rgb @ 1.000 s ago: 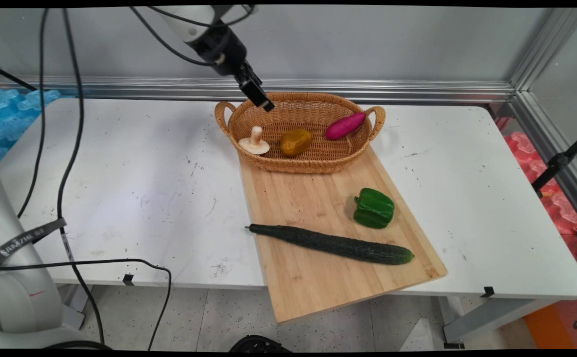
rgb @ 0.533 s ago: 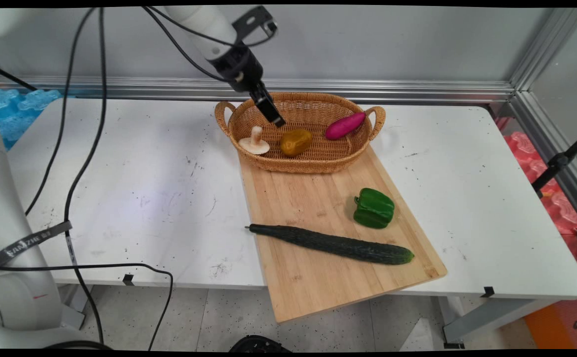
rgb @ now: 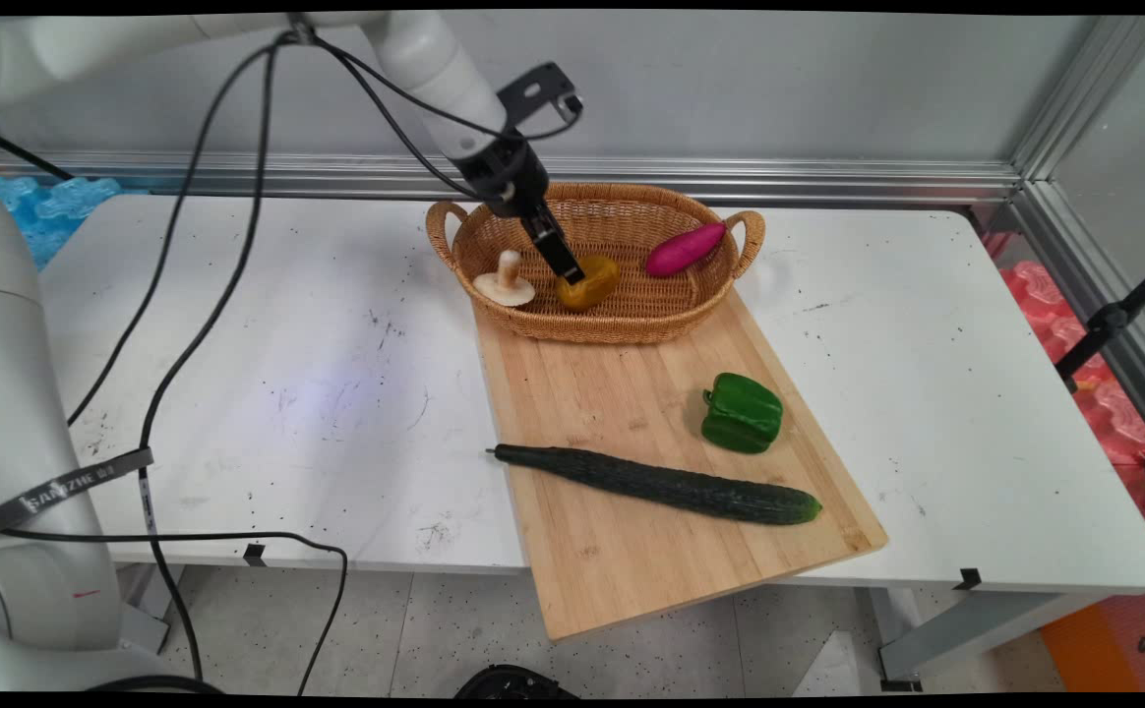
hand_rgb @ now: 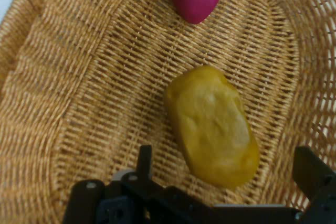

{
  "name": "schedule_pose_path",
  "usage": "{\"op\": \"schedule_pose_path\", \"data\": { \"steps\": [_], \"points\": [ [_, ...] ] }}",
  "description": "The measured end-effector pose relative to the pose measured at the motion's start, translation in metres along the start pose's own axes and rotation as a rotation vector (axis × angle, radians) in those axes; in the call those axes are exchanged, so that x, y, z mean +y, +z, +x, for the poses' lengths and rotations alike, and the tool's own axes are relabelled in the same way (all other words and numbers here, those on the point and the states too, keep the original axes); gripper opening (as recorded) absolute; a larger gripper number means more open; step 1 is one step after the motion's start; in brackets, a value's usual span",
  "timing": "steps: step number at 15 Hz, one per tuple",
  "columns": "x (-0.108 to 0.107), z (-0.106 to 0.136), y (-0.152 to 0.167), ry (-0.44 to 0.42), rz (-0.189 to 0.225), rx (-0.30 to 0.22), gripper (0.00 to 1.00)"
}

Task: Pick up the potato from the vegetable basket, then place the picked object on the cutting board

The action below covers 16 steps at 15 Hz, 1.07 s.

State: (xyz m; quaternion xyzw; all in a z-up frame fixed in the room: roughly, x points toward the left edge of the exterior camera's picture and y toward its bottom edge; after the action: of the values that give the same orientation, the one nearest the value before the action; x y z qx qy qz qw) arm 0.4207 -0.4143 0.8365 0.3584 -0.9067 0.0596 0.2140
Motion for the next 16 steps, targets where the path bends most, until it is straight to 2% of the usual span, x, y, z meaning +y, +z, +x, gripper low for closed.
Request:
{"op": "schedule_pose_path", "data": {
  "steps": [6, 11, 12, 16],
  "points": [
    [-0.003, 0.013, 0.039, -0.014, 0.000, -0.002, 1.00],
    [-0.006, 0.019, 0.053, -0.025, -0.002, -0.002, 1.00],
    [-0.006, 0.020, 0.055, -0.024, -0.004, -0.002, 0.00],
    [-0.007, 0.022, 0.051, -0.011, -0.016, -0.008, 0.00]
  ]
}}
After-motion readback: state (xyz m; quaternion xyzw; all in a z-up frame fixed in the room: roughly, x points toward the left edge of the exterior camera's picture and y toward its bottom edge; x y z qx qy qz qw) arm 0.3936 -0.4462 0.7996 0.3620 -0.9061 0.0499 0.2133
